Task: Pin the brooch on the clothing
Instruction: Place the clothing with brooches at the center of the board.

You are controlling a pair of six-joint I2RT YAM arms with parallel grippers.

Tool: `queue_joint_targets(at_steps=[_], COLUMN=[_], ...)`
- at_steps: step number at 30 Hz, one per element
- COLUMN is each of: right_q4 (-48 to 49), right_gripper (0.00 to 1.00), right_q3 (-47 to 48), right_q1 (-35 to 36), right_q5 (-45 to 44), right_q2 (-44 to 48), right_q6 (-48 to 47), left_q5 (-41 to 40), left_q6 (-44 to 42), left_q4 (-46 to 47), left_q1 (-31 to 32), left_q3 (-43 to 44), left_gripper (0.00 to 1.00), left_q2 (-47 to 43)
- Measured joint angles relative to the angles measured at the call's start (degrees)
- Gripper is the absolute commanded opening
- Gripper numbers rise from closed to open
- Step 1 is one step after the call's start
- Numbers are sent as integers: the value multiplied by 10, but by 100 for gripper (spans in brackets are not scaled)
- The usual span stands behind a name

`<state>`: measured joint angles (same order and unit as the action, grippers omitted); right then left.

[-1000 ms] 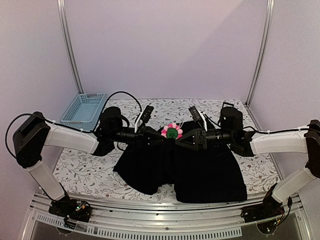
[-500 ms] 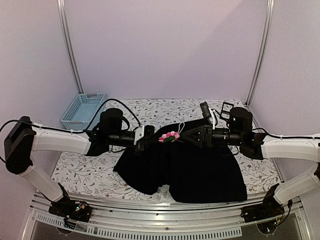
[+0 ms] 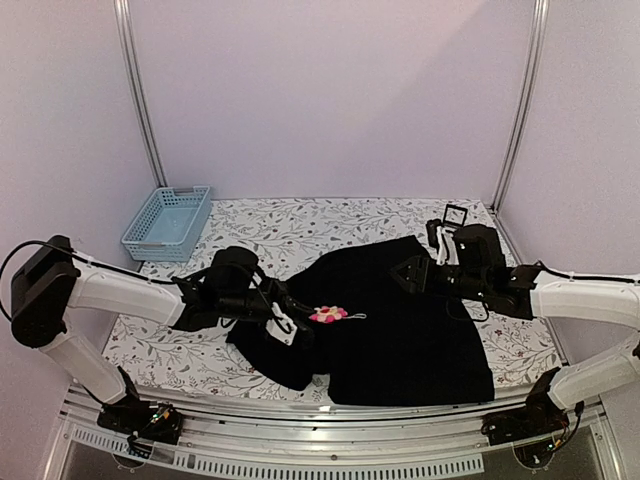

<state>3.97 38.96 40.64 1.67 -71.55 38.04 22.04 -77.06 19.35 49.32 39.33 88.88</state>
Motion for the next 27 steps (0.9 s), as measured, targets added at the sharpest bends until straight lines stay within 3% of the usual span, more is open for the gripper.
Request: queue_joint_targets(at_steps=[3, 8, 10, 11, 12, 16, 19, 24, 27], right_q4=[-57, -134, -149, -157, -162, -179, -193, -229, -256], right_gripper=[65, 65, 65, 65, 66, 68, 70, 78, 79], right_q3=[23, 65, 85, 98, 108, 189, 273, 421, 501], right_q1=[-13, -36, -47, -56, -63, -101, -133, -187, -215], right_q5=[-42, -81, -86, -87, -87, -87, -90, -99, -98], right_q2=[-47, -154, -189, -207, -217, -267, -311, -404, -462], right_q6=[18, 20, 12, 3, -4, -53, -88, -144, -171], left_q5=[-10, -1, 2, 3, 4, 0, -15, -27, -51], left_q6=[-56, -122, -140, -147, -151, -147, -98, 89, 258], left_q4=[-28, -104, -138, -158, -179, -270, -345, -455, -486], left_q1=[2, 7, 8, 8, 9, 9, 5, -47, -106], left_q3=[0, 0, 0, 0, 0, 13, 61, 222, 327], left_gripper=[34, 52, 73, 92, 99, 100, 100, 99, 95], left_q2=[0, -12, -26, -37, -49, -96, -110, -73, 4])
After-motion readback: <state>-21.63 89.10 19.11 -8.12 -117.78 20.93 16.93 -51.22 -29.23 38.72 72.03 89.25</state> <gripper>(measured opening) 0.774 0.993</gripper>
